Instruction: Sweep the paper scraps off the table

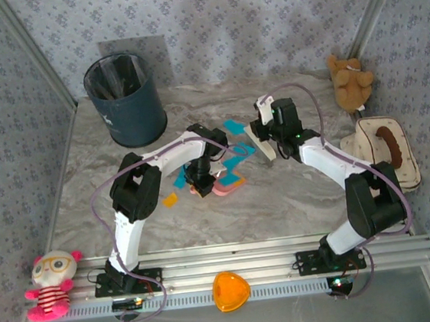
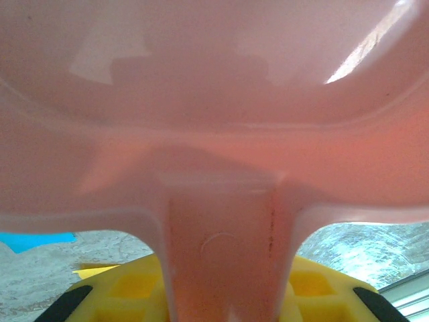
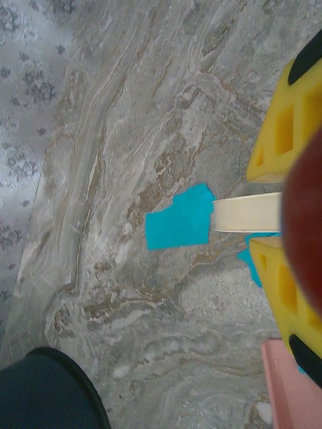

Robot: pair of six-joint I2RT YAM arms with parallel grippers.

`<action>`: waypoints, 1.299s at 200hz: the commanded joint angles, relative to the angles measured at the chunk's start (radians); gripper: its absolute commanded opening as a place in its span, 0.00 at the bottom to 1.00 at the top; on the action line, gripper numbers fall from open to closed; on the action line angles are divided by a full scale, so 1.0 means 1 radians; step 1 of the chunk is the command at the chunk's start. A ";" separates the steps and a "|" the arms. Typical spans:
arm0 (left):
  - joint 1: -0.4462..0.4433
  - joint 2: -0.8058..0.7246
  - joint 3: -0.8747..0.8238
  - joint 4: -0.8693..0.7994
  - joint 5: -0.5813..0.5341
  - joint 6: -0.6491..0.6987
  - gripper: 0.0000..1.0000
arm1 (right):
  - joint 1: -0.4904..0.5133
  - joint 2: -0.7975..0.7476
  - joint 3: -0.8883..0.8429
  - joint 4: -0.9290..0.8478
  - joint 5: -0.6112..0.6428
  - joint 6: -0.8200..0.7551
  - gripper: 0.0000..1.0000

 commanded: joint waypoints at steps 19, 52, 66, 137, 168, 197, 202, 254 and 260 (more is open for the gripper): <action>0.012 -0.014 0.023 -0.017 -0.004 -0.023 0.00 | 0.040 -0.017 0.005 -0.078 -0.025 -0.050 0.00; 0.011 -0.005 0.029 -0.017 -0.010 -0.023 0.00 | 0.070 -0.055 -0.021 -0.096 -0.040 -0.047 0.00; 0.013 -0.001 0.033 -0.016 -0.011 -0.024 0.00 | 0.082 -0.072 -0.028 -0.102 -0.049 -0.043 0.00; 0.015 0.026 0.057 -0.013 -0.013 -0.037 0.00 | 0.137 -0.149 -0.077 -0.135 -0.082 -0.012 0.00; 0.016 0.030 0.058 -0.014 -0.014 -0.033 0.00 | 0.150 -0.185 -0.094 -0.133 -0.104 -0.001 0.00; 0.015 0.032 0.057 -0.013 -0.012 -0.034 0.00 | 0.151 -0.216 -0.100 -0.134 -0.106 0.004 0.00; 0.015 0.032 0.056 -0.012 -0.012 -0.036 0.00 | 0.152 -0.220 -0.100 -0.135 -0.102 0.003 0.00; 0.015 0.021 0.039 -0.009 -0.010 -0.039 0.00 | 0.143 -0.278 -0.136 -0.099 0.040 0.024 0.00; 0.015 0.020 0.037 -0.008 -0.010 -0.039 0.00 | 0.141 -0.283 -0.139 -0.088 0.066 0.034 0.00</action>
